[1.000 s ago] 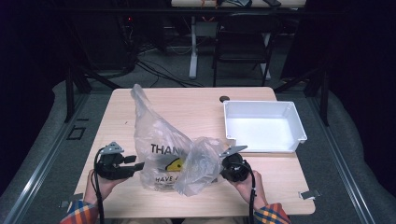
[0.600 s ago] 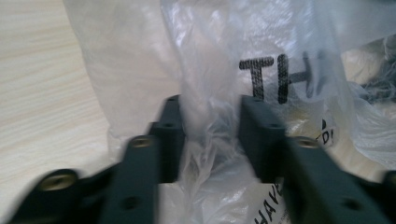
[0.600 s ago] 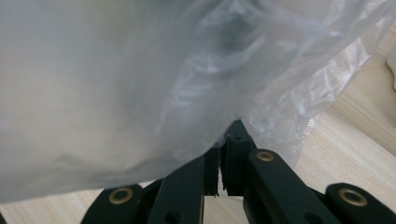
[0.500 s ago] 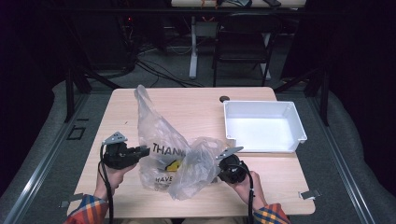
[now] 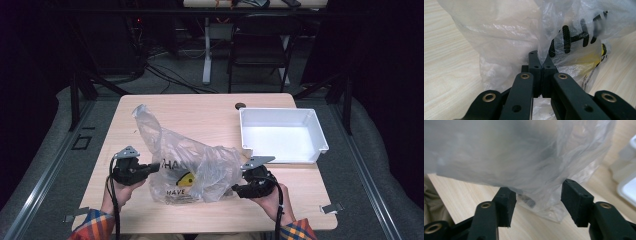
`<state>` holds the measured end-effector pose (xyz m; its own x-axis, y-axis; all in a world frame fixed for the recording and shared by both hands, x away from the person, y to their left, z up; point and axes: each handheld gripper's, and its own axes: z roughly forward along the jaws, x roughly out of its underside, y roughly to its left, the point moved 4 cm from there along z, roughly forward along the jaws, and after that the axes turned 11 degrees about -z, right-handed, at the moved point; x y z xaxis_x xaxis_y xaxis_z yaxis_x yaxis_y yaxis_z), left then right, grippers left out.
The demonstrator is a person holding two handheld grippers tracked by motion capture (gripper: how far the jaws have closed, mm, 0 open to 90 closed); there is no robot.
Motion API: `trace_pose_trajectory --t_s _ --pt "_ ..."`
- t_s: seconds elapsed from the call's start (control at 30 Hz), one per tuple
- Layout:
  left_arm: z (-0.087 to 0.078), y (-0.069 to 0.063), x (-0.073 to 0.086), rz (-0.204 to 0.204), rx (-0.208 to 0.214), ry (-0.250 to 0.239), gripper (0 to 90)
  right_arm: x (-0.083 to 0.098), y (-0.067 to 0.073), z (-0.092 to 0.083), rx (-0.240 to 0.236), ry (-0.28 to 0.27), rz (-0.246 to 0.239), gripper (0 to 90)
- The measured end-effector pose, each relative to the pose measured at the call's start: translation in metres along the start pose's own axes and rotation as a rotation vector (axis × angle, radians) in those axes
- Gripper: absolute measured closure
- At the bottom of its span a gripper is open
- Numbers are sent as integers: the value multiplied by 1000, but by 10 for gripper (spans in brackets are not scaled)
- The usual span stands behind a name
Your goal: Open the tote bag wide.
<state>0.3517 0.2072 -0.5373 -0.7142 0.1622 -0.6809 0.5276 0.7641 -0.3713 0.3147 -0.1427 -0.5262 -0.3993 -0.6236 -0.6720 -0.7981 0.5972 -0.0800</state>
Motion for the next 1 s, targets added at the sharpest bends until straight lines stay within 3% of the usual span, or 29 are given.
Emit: trace_pose_trajectory --t_s 0.1,0.17,0.3,0.4,0.5,0.57,0.6,0.73,0.8,0.83,0.9,1.0 --pt "1 3 4 -6 0 19 899 -3 -2 -3 32 -24 -4 564" --pt "0 5 9 -13 -3 39 900 -5 -3 -1 27 -52 -5 743" --pt "-1 9 15 -3 -20 77 900 -4 -5 6 11 -50 25 855" --pt "-1 12 21 -11 -33 109 900 -1 -6 18 -3 -21 56 878" --pt "1 18 28 5 -61 187 900 4 -10 31 -6 16 83 883" --pt "4 19 30 -8 -59 198 900 5 -10 33 -9 30 89 883" --pt "7 23 33 -8 -86 233 900 7 -11 39 -6 54 100 884" --pt "13 25 37 -14 -93 265 900 14 -17 51 -9 119 123 885" --pt "17 25 38 -10 -94 279 900 17 -19 55 -13 123 135 885" --pt "19 26 39 18 -105 301 900 19 -19 59 -21 135 143 885" --pt "22 25 40 30 -115 317 900 22 -19 64 -25 179 144 885" --pt "26 27 41 50 -148 330 900 23 -17 66 -39 195 142 884"
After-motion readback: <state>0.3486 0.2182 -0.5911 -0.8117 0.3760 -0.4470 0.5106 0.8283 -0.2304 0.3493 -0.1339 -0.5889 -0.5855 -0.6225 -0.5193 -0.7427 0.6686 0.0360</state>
